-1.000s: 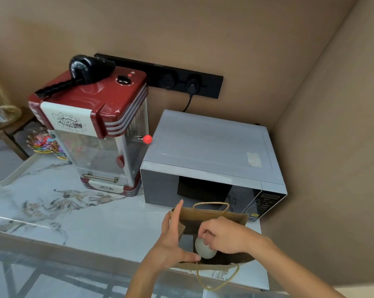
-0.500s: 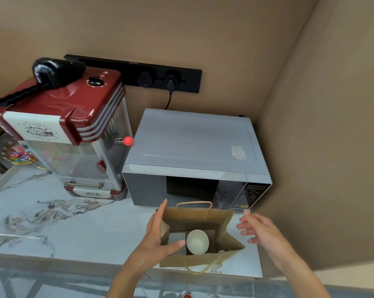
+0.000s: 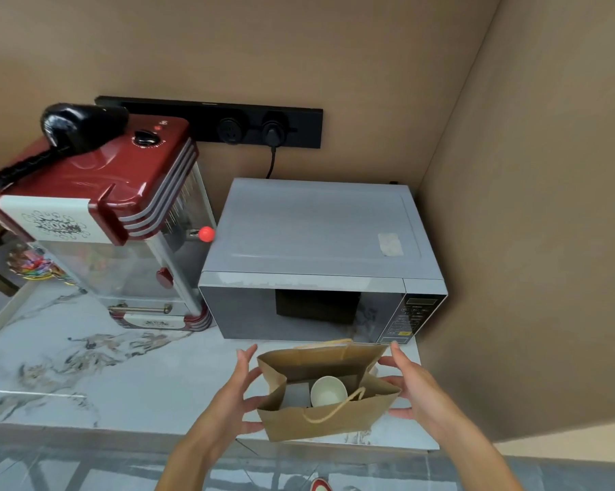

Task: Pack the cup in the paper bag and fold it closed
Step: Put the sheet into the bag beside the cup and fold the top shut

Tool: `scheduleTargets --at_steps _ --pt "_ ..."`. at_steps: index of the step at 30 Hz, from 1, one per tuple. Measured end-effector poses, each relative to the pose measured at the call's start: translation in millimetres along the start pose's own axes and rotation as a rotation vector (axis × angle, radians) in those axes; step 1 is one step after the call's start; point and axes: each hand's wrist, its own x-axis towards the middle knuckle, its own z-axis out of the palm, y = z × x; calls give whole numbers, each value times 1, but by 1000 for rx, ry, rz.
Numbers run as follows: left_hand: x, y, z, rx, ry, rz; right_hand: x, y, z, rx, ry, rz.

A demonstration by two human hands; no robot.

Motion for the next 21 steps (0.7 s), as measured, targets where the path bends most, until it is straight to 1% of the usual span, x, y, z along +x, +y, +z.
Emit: scheduleTargets --at_steps 4,9,13,17,21 --pt "0 3 10 -24 -30 -69 3 3 1 69 -46 35" --pt "5 2 11 -111 -42 -96 8 2 -1 87 -80 50" --pt "7 3 9 -39 -58 -142 11 3 -5 73 -115 48" --pt "10 -1 3 -63 -52 -134 13 5 -10 147 -113 50" --pt "9 -4 -2 -78 -75 -131 16 11 -13 145 -118 25"
